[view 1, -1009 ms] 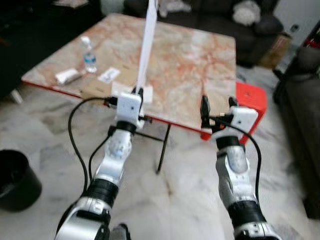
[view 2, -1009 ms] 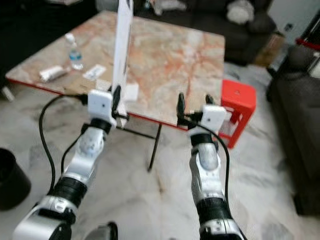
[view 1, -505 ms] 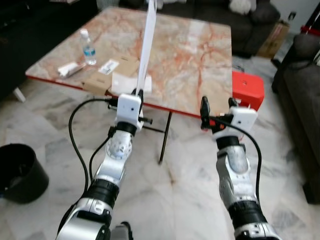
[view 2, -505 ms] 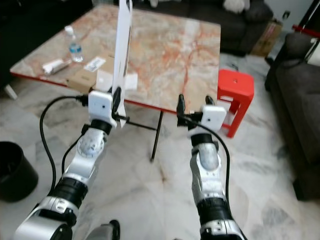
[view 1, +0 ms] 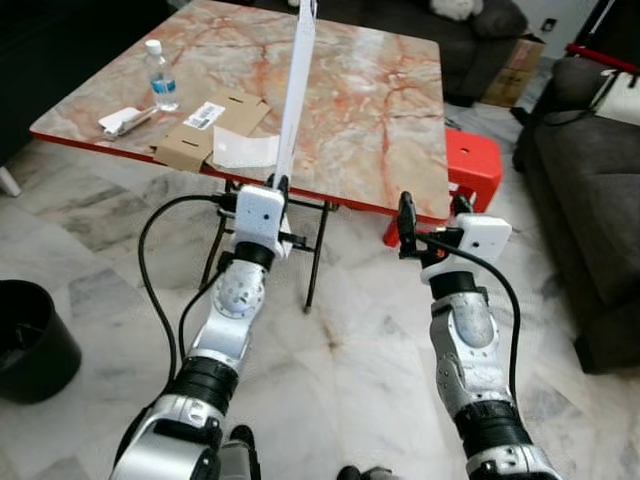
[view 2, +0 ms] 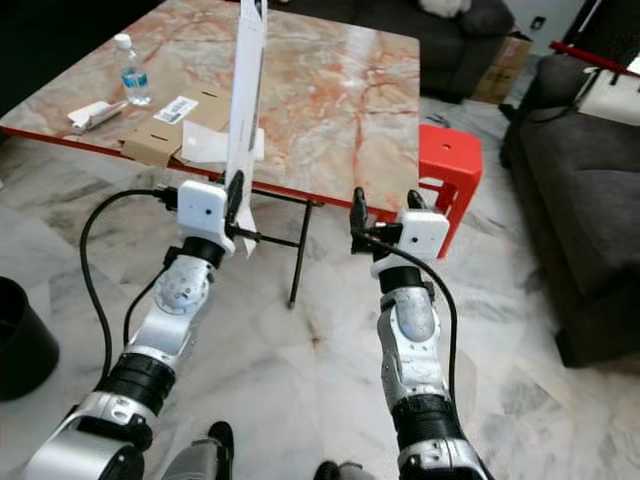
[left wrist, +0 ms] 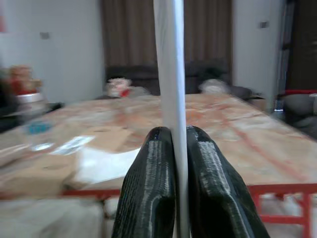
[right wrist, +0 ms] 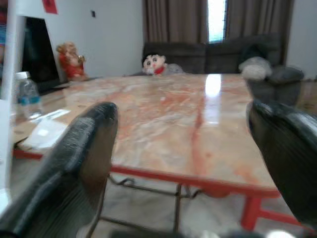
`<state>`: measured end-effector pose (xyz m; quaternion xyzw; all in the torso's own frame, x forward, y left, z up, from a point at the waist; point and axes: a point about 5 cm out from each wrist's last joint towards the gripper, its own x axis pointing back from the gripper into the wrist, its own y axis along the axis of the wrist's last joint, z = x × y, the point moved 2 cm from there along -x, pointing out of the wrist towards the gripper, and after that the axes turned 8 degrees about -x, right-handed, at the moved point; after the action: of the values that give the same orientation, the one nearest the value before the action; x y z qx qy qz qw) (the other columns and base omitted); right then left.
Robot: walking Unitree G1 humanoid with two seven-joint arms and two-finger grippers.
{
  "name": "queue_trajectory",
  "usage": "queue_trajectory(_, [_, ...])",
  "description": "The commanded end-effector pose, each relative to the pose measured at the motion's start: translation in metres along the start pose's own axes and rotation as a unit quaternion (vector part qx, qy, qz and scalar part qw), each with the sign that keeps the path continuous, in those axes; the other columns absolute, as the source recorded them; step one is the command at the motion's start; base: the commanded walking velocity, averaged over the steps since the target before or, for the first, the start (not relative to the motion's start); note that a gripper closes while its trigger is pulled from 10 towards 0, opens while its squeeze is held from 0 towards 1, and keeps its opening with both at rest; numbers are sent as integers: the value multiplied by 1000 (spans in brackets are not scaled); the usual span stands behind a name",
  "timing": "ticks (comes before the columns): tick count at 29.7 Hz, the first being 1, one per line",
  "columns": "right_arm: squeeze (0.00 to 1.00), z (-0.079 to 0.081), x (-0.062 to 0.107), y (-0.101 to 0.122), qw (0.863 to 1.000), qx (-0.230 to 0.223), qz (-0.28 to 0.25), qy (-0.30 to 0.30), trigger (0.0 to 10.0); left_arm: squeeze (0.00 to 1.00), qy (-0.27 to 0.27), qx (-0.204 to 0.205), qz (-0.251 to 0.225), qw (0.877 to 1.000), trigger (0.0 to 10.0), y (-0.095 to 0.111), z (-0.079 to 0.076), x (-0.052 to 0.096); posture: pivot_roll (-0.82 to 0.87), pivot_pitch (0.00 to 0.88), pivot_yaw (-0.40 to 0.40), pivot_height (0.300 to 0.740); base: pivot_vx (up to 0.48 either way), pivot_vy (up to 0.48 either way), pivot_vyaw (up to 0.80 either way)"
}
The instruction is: Picking trash to rubbish bin
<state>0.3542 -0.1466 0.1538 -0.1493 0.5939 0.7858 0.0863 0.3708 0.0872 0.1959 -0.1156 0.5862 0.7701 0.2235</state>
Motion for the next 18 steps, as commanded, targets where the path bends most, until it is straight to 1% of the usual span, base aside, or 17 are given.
queue_trajectory(1, [0, 2, 1, -2, 1000, -6, 5, 0, 10000, 0, -1, 2, -6, 1000, 10000, 4, -1, -1, 56, 127, -114, 740, 0, 0, 0])
queue_trajectory(2, [0, 2, 1, -2, 1000, -6, 5, -1, 10000, 0, -1, 2, -6, 1000, 10000, 4, -1, -1, 56, 127, -114, 740, -300, 0, 0])
queue_trajectory(12, [0, 2, 1, -4, 1000, -7, 8, 1, 10000, 0, -1, 7, 4, 1000, 10000, 1, -1, -1, 53, 129, -115, 740, 0, 0, 0])
queue_trajectory(13, [0, 2, 1, -4, 1000, -7, 9, 1, 10000, 0, -5, 13, 9, 1000, 10000, -1, -2, 0, 53, 129, -115, 740, 0, 0, 0])
queue_trajectory(14, [0, 1, 2, -5, 1000, -7, 11, 0, 10000, 0, -15, 29, 30, 999, 10000, -8, -6, 2, 54, 132, -114, 740, 0, 0, 0])
queue_trajectory(18, [0, -1, 3, -7, 1000, -4, 16, -1, 10000, 0, -21, 48, 51, 997, 10000, -17, -7, 5, 49, 134, -114, 740, 0, 0, 0])
